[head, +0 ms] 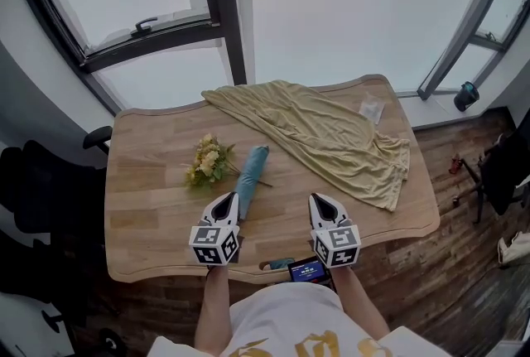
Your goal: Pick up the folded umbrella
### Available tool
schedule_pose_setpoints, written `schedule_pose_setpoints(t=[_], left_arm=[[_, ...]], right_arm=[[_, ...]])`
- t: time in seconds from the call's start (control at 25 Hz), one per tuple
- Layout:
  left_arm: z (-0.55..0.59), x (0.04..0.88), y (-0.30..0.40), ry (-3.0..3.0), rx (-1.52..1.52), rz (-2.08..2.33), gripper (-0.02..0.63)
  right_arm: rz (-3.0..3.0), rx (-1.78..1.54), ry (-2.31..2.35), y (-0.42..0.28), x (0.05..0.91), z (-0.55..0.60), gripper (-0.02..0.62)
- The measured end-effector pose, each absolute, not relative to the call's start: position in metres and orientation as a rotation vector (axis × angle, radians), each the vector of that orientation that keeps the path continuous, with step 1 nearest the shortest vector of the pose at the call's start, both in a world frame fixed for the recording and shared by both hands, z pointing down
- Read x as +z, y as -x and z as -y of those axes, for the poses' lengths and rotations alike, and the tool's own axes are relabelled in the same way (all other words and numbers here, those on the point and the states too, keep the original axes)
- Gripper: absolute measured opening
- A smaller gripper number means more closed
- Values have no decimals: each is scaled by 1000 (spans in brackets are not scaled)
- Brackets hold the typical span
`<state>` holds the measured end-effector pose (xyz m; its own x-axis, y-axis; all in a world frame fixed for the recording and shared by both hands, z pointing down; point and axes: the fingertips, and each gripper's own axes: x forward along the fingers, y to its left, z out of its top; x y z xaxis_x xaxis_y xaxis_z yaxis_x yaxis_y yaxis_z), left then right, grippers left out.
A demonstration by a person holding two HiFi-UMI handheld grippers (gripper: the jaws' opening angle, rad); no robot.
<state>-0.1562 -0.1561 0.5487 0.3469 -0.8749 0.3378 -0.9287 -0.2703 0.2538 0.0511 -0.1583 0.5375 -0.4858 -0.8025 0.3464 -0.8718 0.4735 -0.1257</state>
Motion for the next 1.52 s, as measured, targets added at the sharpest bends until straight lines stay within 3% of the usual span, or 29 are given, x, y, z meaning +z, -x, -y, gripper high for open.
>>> schedule_pose_setpoints(t=[1.16,1.4,1.52], left_arm=[[210,646,156,-2094,652,1330,24],[218,666,156,-2050,760,1252,108],[223,675,155,-2050,837,1211,184]], right_arm=[[2350,539,-1313,-38,617,213,11],[2310,585,-1301,-40,634,216,11],[2299,596,-1302,-41,640,220,11]])
